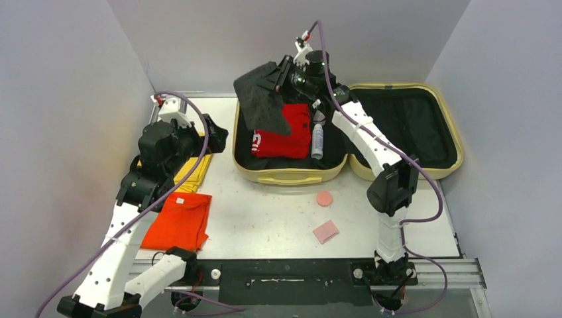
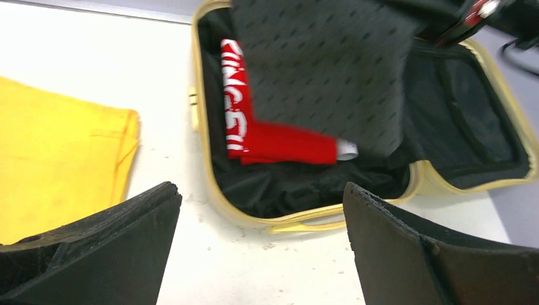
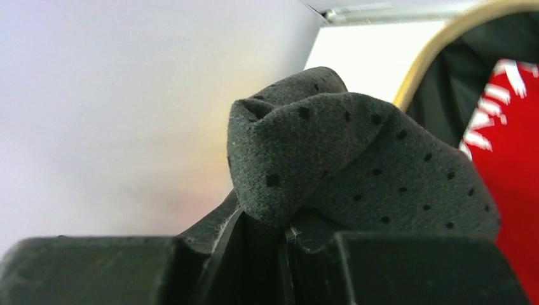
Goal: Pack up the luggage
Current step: Place the clothes in the luggage.
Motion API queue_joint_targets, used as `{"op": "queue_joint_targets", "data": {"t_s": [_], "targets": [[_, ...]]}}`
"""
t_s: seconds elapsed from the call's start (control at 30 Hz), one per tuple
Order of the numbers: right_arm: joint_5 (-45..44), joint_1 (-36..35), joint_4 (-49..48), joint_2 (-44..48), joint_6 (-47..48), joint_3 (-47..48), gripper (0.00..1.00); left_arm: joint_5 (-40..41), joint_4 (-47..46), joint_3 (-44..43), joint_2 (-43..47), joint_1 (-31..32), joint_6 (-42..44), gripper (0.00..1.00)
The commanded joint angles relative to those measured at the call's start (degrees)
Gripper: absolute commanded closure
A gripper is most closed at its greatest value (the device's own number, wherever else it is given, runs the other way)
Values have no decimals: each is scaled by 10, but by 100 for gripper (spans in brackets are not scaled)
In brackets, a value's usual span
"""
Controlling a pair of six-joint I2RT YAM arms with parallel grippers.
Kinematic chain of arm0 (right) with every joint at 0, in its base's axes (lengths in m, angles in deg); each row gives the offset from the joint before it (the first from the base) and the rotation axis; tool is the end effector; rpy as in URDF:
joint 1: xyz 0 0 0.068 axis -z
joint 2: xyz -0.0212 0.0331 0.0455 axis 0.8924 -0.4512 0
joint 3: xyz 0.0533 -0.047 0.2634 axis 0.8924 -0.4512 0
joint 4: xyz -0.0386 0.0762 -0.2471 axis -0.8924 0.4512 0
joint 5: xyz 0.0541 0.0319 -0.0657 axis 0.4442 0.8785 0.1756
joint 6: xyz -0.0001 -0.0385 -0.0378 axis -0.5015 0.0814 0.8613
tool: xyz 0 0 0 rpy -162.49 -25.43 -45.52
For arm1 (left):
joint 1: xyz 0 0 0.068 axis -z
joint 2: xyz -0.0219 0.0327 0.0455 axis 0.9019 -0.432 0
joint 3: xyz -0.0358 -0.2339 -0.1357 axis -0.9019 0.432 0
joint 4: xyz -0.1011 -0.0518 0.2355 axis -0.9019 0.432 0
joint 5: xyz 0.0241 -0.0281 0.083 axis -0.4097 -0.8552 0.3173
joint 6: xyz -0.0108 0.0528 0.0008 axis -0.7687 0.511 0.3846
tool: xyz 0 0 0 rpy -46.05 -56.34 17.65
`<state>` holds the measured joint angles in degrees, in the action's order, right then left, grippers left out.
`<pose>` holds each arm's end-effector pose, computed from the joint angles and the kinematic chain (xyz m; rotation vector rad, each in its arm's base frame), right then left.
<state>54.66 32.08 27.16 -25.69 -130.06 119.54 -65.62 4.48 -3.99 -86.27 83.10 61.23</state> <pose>0.3897 0.2531 0.4015 0.0100 2.0240 1.3882 0.1866 -0.0627 0.4230 -0.0800 1.8654 -0.5038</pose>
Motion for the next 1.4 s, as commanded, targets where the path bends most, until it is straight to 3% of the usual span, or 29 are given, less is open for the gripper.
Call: {"op": "queue_joint_targets", "data": {"t_s": [0.0, 0.13, 0.3, 0.67, 0.9, 1.17, 1.23, 1.3, 1.37], "targets": [[90, 3, 27, -48, 75, 138, 100, 88, -25, 55, 43, -1, 29, 3], [115, 26, 35, -76, 102, 172, 100, 111, -48, 116, 71, -2, 51, 3], [150, 56, -18, -82, 88, 147, 100, 140, -56, 173, 82, -3, 68, 3], [211, 54, -122, -86, 45, 96, 100, 171, -123, 295, 123, -5, 68, 3], [204, 141, -261, -134, -51, -32, 100, 173, -126, 302, 109, -5, 75, 3], [174, 186, -162, -214, 49, 31, 100, 166, -130, 304, 95, -4, 80, 3], [159, 189, -136, -214, 69, 28, 91, 166, -129, 304, 95, -4, 80, 3], [135, 190, -108, -209, 86, 21, 57, 166, -130, 305, 96, -3, 81, 3], [104, 190, -77, -194, 106, 9, 34, 164, -131, 305, 96, -3, 80, 3]]}}
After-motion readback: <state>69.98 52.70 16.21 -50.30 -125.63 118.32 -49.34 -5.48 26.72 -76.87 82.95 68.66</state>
